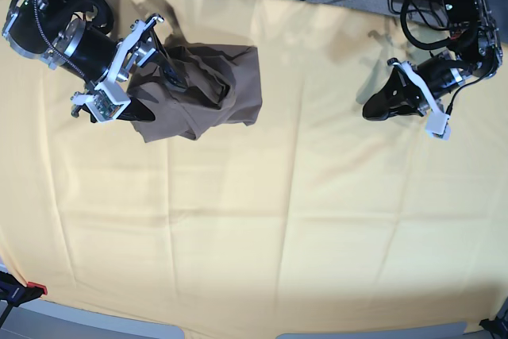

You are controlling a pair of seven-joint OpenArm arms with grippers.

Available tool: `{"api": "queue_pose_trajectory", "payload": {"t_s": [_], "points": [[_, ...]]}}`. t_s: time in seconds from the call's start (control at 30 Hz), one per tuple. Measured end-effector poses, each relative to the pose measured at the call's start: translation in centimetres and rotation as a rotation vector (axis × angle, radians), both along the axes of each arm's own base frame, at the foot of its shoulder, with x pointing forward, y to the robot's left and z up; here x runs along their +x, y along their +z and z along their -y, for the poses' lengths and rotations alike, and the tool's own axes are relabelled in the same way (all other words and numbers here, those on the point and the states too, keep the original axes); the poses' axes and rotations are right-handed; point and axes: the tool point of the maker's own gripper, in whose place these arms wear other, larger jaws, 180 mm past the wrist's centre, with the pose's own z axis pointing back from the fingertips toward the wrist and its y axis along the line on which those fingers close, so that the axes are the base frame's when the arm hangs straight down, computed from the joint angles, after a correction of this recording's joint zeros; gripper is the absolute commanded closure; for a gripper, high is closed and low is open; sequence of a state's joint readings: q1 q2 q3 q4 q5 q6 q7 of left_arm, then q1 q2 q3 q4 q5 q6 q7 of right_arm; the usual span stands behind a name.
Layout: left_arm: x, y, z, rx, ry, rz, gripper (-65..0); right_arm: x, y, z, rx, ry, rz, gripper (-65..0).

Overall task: Fold the T-shirt properly
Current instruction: 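Fold the held shirt end over onto the bundle with the right gripper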

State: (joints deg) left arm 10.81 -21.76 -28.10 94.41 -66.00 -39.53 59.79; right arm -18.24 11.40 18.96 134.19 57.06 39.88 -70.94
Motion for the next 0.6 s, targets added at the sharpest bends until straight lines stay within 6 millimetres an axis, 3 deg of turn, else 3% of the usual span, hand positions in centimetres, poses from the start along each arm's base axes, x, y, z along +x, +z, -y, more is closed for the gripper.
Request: {"api": "queue_pose_trajectory", "payload": {"t_s": [0.13, 0.33, 0.6], "points": [[-0.1, 0.0, 0.0, 0.000, 0.000, -0.002, 0.0, 0.3, 0.4, -0.2, 0.036, 0.000, 0.018, -32.7], [-0.2, -0.1, 0.0, 0.000, 0.000, -0.005, 0.0, 0.5, -0.7, 0.0, 0.045, -0.004, -0.023, -32.7], [-0.2, -0.1, 0.0, -0.001, 0.000, -0.005, 0.0, -0.2, -2.6, -2.4, -0.014, 0.070, -0.064, -32.7]]}}
